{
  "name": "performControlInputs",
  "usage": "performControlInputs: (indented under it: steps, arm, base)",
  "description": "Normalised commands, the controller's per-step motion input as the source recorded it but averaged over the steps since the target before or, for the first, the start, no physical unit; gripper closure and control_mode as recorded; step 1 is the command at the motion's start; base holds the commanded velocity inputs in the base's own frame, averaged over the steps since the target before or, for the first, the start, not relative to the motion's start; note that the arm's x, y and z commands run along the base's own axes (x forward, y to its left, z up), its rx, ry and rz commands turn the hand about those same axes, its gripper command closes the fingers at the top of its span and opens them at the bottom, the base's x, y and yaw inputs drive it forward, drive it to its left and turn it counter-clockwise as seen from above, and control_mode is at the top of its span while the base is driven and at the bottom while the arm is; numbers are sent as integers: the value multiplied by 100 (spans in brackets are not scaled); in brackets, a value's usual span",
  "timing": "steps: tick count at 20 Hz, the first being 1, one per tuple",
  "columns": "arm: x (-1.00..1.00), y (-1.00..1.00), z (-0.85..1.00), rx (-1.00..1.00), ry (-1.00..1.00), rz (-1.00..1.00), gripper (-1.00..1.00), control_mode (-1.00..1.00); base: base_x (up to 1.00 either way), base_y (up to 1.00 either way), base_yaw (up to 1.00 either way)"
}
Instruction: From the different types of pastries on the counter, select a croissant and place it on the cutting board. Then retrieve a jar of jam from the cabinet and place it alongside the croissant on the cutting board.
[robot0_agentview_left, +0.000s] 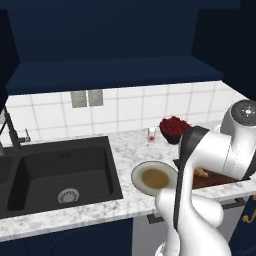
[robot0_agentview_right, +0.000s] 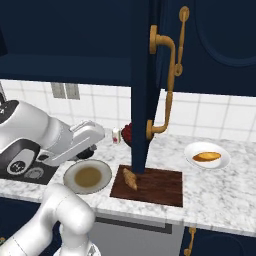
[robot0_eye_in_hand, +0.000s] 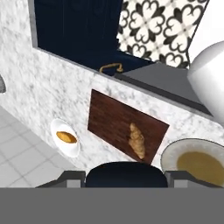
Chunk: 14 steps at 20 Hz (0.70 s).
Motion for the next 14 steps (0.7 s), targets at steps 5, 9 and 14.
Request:
performControlInputs:
  steps: [5, 9, 14]
  arm:
    - [47, 0, 41, 28, 10, -10, 100, -100]
    - [43, 4, -6, 13, 0, -23, 100, -100]
    - [16, 4, -42, 15, -8, -39, 100, -100]
  base:
    - [0, 0, 0]
    - [0, 0, 0]
    - [0, 0, 0]
